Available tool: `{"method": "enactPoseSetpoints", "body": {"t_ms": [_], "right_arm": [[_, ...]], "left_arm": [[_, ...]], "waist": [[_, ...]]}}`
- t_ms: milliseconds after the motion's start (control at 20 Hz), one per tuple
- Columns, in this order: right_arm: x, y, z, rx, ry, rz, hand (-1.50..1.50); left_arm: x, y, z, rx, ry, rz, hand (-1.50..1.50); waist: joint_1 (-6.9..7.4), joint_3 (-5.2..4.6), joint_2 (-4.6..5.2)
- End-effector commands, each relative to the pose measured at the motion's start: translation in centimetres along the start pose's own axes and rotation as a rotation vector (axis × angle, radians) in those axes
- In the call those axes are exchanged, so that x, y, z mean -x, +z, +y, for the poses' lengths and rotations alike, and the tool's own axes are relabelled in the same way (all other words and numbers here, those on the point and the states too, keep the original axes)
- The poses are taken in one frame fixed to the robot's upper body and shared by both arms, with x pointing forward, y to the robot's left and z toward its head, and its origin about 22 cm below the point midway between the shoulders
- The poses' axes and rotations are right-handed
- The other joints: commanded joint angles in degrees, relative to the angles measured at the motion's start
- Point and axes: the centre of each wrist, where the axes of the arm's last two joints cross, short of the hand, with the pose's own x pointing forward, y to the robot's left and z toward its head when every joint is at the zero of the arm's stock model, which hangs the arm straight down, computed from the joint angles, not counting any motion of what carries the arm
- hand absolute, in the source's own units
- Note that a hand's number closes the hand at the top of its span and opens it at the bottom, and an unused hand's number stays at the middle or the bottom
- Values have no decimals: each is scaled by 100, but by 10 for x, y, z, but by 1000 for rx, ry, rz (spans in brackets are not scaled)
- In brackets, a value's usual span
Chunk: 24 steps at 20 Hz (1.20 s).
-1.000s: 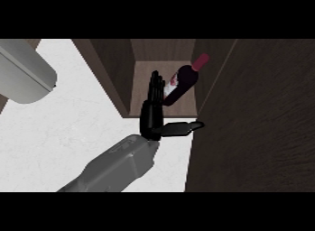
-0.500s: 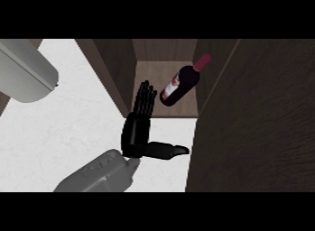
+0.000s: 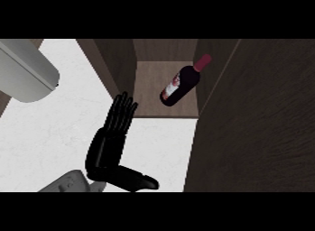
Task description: Pick up the wine, place it into the cabinet and close the cabinet
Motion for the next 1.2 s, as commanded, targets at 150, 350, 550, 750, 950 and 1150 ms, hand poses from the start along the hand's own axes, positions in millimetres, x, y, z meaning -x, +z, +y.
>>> {"method": "enactPoseSetpoints", "body": {"t_ms": [150,350,550,750,950,1150], "right_arm": [[-22,11,12,-185,32,-7,150],[-14,20,18,-280,-55,41,150],[-4,17,43,-353,-115,6,150],[-31,17,59,-411,-133,18,150],[-36,4,94,-489,-192,20,150],[-32,-1,124,-577,-148,93,150]], "left_arm": [[-51,25,26,51,10,-15,150],[-62,59,34,48,28,5,150],[-88,55,70,14,20,0,150],[-89,91,88,-25,5,16,-150],[-114,89,110,-36,25,-27,-150],[-123,99,126,-97,23,-62,-150]], "waist": [[13,-4,-7],[18,-2,-11],[-2,-2,-3],[43,-13,-16],[73,-19,-22],[85,-24,-45]]}}
